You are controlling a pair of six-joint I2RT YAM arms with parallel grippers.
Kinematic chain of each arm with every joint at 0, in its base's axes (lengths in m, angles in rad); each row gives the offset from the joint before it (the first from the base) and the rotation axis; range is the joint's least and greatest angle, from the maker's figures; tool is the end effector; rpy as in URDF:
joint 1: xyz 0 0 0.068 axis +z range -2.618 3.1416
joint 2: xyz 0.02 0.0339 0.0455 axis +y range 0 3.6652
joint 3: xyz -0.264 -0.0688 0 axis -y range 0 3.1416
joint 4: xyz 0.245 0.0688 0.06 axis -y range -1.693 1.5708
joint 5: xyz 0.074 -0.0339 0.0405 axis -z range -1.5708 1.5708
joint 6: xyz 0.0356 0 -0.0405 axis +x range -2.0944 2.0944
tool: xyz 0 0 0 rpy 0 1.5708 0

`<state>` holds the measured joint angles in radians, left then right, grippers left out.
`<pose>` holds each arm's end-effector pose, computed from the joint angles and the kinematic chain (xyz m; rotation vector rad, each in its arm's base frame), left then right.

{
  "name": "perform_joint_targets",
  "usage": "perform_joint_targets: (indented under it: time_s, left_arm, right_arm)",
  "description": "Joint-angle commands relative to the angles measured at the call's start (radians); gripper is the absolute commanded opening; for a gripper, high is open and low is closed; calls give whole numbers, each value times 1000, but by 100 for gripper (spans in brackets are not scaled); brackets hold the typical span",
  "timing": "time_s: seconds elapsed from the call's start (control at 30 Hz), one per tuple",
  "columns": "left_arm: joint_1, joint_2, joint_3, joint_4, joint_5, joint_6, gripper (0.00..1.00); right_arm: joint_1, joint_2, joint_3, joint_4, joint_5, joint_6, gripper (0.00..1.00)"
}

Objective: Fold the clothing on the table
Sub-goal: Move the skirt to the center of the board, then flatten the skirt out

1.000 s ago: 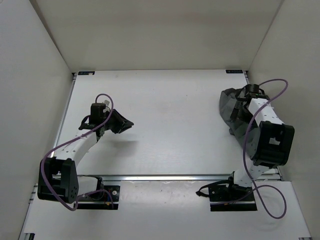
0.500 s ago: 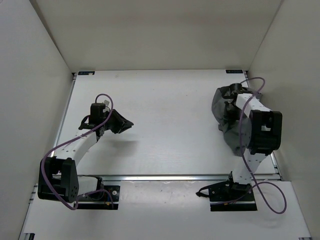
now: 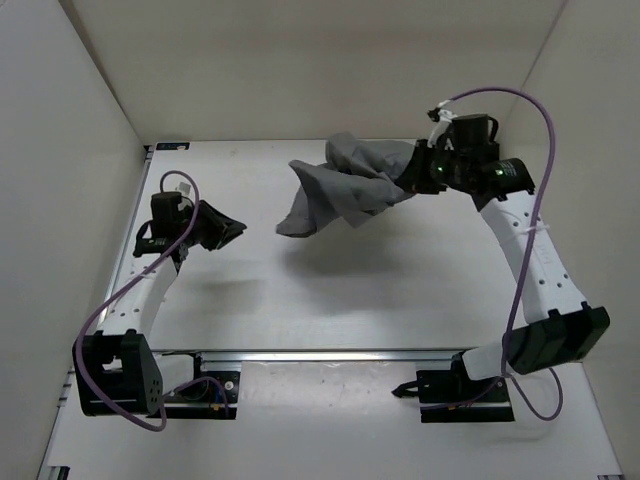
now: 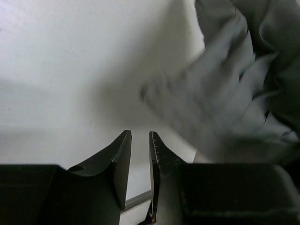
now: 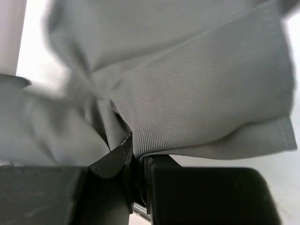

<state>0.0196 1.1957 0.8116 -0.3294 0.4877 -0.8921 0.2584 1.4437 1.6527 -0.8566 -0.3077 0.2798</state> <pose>0.2529 -0.0117 0.2540 -0.8031 2.2516 -0.9943 0.2871 0.0870 0.4198 -0.1496 2.2528 0.6342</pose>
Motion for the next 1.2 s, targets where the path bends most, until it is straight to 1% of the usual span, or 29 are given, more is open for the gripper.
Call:
perform_joint_targets:
  time_s: [0.0,0.03,0.07,0.1,0.13,0.17,0.2,0.23,0.27,0.33,0.37,0.43,0.5,0.53,0.57,0.63,0.7,0.77,0.8,0.87,0.9,1.0,1.03,1.07,1.13,1.17]
  left_arm:
    - [32,-44,72,-63,23,39,33]
    - [34,-48,77,-63,12,48,33]
    - [34,-48,87,-74,5,61,33]
    - [34,-50,87,-86,0,61,33]
    - [22,-47,87,-88,-8,65,33]
    - [7,-47,86,-86,-11,65,33]
    - [-9,-39,84,-94,-9,67,33]
    - [-35,-33,86,-100,-12,76,36]
    - [-71,-30,95,-111,-17,78,36]
    - [-151,-16,112,-178,-49,114,39]
    - [-220,-13,119,-189,-90,136,41]
    - [-363,-28,87,-229,-171,145,46]
    - [-439,-45,23,-220,-193,125,47]
    - [-458,-53,-24,-215,-211,124,47]
    - [-492,-64,-58,-230,-218,124,49]
    - [-521,-67,-117,-252,-253,133,51]
    - [-559,-82,-173,-231,-273,119,53]
    - [-589,-85,-236,-188,-296,102,55]
    - [-615,-70,-252,-174,-299,82,55]
    - [-671,-4,-247,-128,-314,59,55]
    - [-691,13,-226,-120,-320,56,55]
    - [-751,143,-158,-119,-363,62,54]
    - [-767,156,-144,-129,-374,74,55]
    - [-768,207,-120,-140,-391,79,57]
    - [-788,258,-91,-169,-405,101,63]
    - [-802,280,-86,-180,-423,117,65]
  right_arm:
    - [-79,-22,-169,-50,-100,21,0]
    - [-100,-28,-201,-51,-113,16,0]
    - [-126,-32,-281,-53,-117,0,0]
    - [-142,-29,-342,-58,-132,-23,4]
    - [-162,-25,-359,-67,-116,-25,24]
    - [-171,-13,-402,-81,-91,-46,33]
    - [-165,1,-433,-93,-11,-51,44]
    - [-160,-5,-447,-97,81,-51,48]
    - [-148,-15,-461,-99,149,-59,49]
    - [-131,-51,-476,-102,224,-53,51]
    - [-113,-65,-493,-99,257,-33,53]
    - [-70,-123,-527,-99,269,11,53]
    - [-26,-166,-582,-98,272,56,54]
    - [-12,-192,-626,-104,275,93,61]
    - [17,-212,-664,-107,260,116,62]
    - [57,-245,-732,-113,242,195,63]
    - [126,-279,-807,-95,225,269,63]
    - [151,-313,-916,-47,197,338,63]
    - [160,-307,-930,-35,187,351,63]
    - [170,-290,-987,-6,191,371,64]
    - [168,-280,-993,2,206,377,63]
    - [145,-237,-1042,54,203,371,61]
    - [137,-215,-1044,82,194,361,60]
    - [128,-183,-1053,108,187,351,57]
    - [131,-142,-1048,134,185,337,43]
    - [131,-120,-1036,139,194,322,39]
